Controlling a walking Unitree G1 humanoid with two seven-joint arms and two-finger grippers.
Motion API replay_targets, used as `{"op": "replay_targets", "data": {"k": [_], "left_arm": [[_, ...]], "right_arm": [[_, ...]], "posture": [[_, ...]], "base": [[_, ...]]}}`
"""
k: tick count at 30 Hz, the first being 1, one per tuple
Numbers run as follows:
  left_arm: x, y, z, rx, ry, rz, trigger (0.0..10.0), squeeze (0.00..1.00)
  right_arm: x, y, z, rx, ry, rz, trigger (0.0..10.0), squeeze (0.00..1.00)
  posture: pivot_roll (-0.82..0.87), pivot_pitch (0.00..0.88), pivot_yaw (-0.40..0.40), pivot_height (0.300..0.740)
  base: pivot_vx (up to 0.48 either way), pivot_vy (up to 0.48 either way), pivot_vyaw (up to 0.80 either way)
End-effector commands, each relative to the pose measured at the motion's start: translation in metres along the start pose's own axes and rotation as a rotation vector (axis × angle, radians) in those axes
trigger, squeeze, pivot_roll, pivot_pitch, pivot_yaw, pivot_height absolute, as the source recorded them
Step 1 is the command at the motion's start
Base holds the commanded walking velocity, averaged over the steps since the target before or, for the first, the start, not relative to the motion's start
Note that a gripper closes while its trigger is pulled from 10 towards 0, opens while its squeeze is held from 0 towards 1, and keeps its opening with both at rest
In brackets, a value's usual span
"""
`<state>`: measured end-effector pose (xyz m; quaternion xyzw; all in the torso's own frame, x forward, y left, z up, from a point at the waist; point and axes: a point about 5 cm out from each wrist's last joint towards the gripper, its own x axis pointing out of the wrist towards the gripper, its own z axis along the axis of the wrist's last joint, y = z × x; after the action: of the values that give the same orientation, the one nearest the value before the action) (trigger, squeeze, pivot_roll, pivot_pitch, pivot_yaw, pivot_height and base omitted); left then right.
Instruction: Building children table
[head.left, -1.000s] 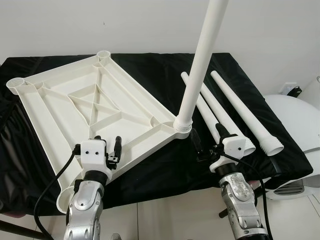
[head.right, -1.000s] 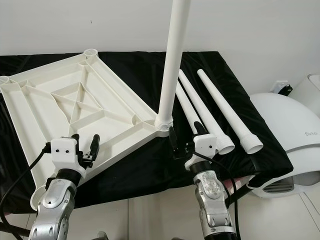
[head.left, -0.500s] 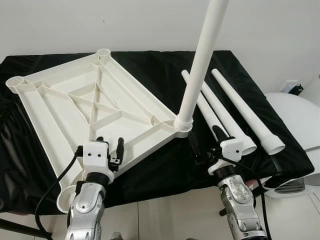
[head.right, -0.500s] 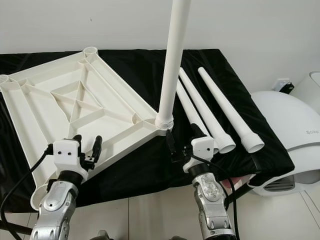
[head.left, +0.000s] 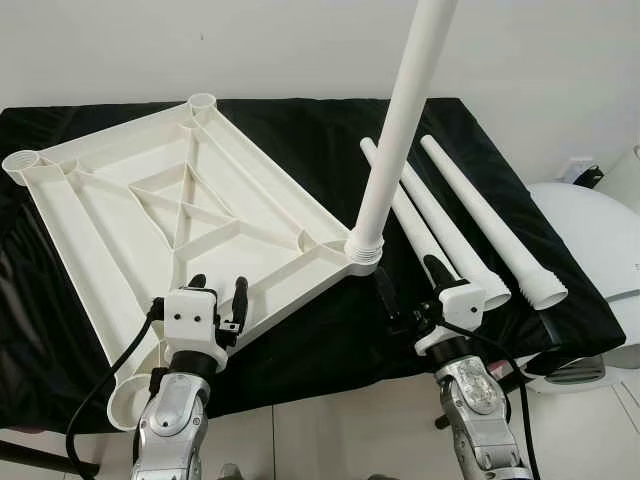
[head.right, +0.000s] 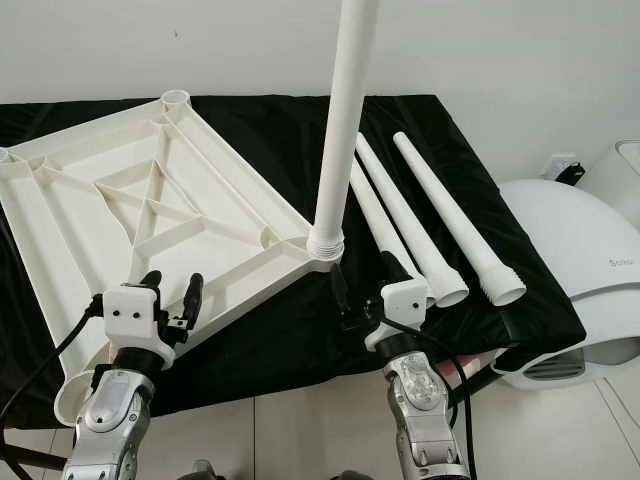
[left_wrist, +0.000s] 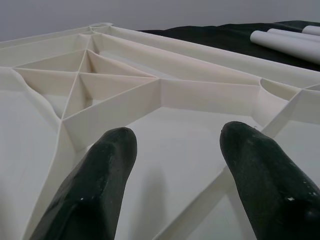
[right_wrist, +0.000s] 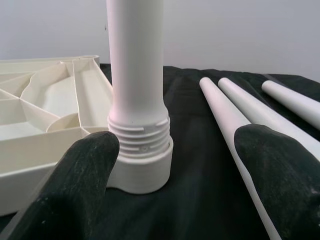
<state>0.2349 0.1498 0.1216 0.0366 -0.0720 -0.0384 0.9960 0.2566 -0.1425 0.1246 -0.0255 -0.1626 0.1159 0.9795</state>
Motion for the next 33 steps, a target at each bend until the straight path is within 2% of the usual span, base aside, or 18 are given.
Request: {"op": "replay_targets", "data": {"k": [1,7,14,19,23,30,33], "left_arm": [[-0.002,0.0,-0.01,0.01,0.046,0.026,10.0,0.0],[0.0,-0.001,-0.02,0.015,0.078,0.039,10.0,0.0],[0.0,-0.002,-0.02,0.012,0.074,0.038,10.0,0.0],[-0.002,0.001,-0.03,0.01,0.109,0.057,10.0,0.0],[-0.003,0.013,-0.04,-0.004,0.151,0.125,10.0,0.0],[-0.003,0.031,-0.046,-0.025,0.183,0.232,10.0,0.0],[-0.003,0.034,-0.046,-0.023,0.183,0.242,10.0,0.0]], "right_arm": [[0.0,-0.001,-0.001,0.007,-0.002,-0.012,10.0,0.0],[0.005,0.0,0.003,0.015,-0.025,-0.021,10.0,0.0],[0.007,-0.002,0.003,0.01,-0.032,-0.022,10.0,0.0],[0.009,-0.003,0.005,0.007,-0.042,-0.024,10.0,0.0],[0.01,-0.005,0.005,0.0,-0.044,-0.033,10.0,0.0],[0.012,-0.008,0.006,-0.007,-0.05,-0.045,10.0,0.0],[0.012,-0.009,0.007,-0.009,-0.052,-0.049,10.0,0.0]], "posture": [[0.04,0.106,-0.016,0.74],[0.03,0.106,-0.017,0.74],[0.03,0.104,-0.019,0.74],[0.03,0.1,-0.02,0.74],[0.03,0.099,-0.02,0.74],[0.03,0.107,-0.02,0.74],[0.03,0.108,-0.018,0.74]], "base": [[0.0,0.0,0.0],[0.0,0.0,0.0],[0.0,0.0,0.0],[0.0,0.0,0.0],[0.0,0.0,0.0],[0.0,0.0,0.0],[0.0,0.0,0.0]]}}
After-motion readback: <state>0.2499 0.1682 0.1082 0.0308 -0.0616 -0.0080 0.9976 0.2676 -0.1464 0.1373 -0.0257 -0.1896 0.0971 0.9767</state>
